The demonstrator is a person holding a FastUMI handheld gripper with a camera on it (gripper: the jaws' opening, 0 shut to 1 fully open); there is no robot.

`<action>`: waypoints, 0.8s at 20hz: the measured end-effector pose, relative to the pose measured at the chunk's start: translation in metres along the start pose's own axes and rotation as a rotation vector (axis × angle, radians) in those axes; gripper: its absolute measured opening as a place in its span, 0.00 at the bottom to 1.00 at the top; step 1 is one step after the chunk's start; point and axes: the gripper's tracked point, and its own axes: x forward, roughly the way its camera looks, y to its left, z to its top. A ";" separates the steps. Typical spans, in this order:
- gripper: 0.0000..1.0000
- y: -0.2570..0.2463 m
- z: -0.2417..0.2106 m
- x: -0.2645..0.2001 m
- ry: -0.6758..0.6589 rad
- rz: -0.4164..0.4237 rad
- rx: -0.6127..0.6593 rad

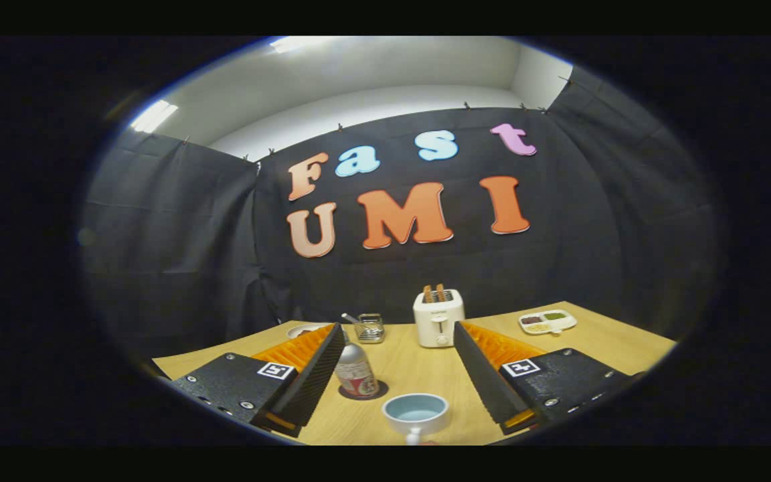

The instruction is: Take the bottle from table, then pour the juice into the cup, finally place the bottle on the coaster

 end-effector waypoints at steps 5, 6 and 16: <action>0.97 -0.102 0.017 -0.015 -0.094 -0.128 -0.076; 0.97 -0.119 0.019 -0.018 -0.107 -0.138 -0.083; 0.97 -0.245 -0.023 0.007 -0.100 -0.138 -0.118</action>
